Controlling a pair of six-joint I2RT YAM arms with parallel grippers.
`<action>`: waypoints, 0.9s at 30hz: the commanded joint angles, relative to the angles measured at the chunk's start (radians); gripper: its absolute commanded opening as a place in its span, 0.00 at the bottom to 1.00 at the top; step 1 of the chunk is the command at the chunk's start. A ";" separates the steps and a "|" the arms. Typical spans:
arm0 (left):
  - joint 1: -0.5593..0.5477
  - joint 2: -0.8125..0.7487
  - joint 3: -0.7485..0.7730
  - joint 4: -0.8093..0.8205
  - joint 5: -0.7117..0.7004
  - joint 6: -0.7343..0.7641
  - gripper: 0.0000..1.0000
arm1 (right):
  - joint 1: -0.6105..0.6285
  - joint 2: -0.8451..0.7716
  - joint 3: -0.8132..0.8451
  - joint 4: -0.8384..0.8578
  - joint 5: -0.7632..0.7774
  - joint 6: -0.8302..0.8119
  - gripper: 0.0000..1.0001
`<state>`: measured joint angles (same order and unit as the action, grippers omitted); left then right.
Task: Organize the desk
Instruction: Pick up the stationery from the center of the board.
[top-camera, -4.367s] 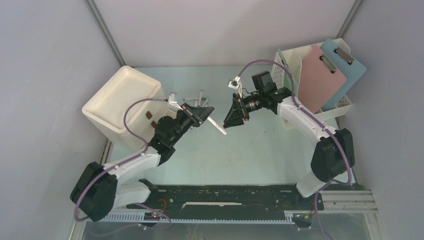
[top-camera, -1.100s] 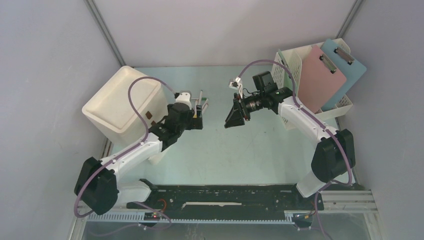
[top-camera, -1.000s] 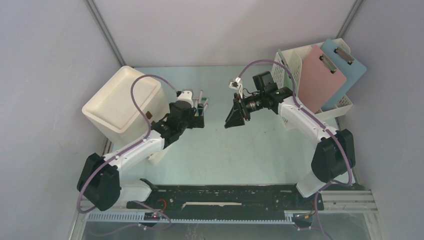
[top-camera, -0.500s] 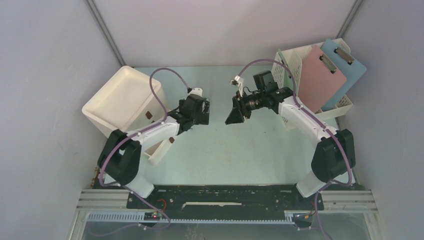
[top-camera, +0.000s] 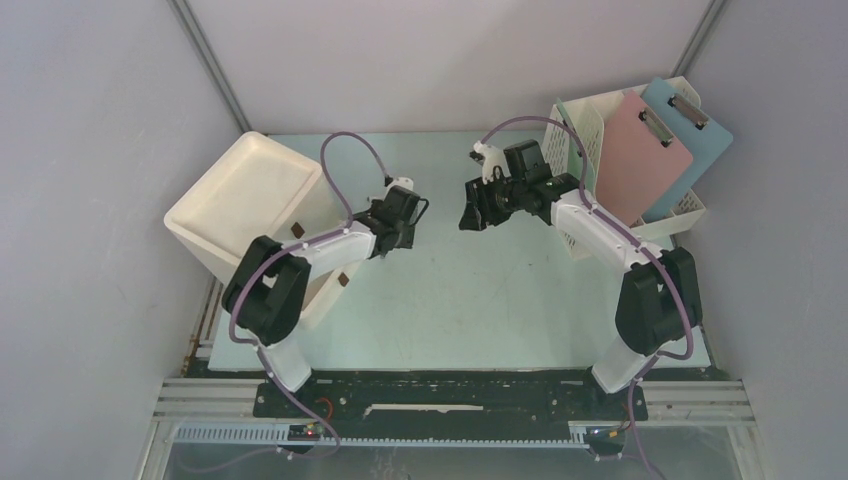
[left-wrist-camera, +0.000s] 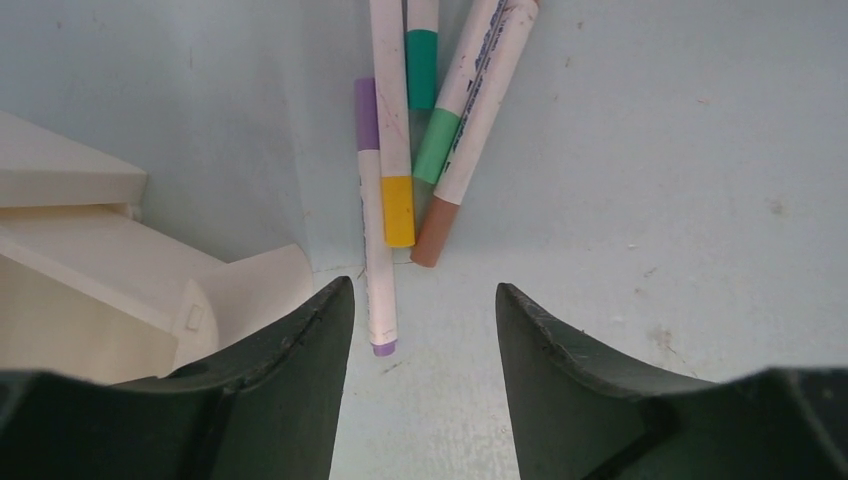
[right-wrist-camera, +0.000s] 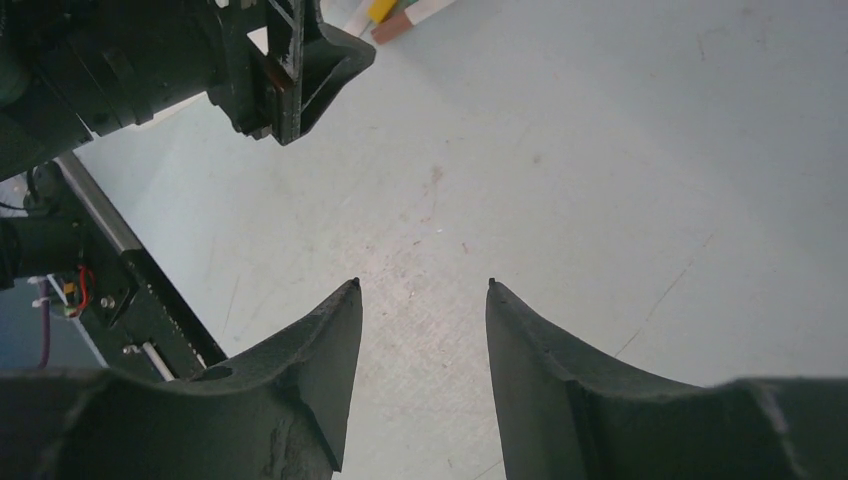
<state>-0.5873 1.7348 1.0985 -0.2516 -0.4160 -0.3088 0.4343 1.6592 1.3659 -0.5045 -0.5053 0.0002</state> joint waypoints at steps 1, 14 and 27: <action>0.020 0.021 0.037 -0.003 -0.043 0.022 0.59 | -0.003 0.005 0.002 0.043 0.055 0.024 0.56; 0.065 0.092 0.047 0.002 0.000 0.017 0.37 | -0.009 0.015 0.002 0.042 0.036 0.023 0.57; 0.086 0.140 0.043 0.002 0.053 0.002 0.30 | -0.014 0.020 0.003 0.040 0.027 0.020 0.56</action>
<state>-0.5098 1.8568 1.1080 -0.2527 -0.3943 -0.3054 0.4248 1.6749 1.3659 -0.4854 -0.4725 0.0097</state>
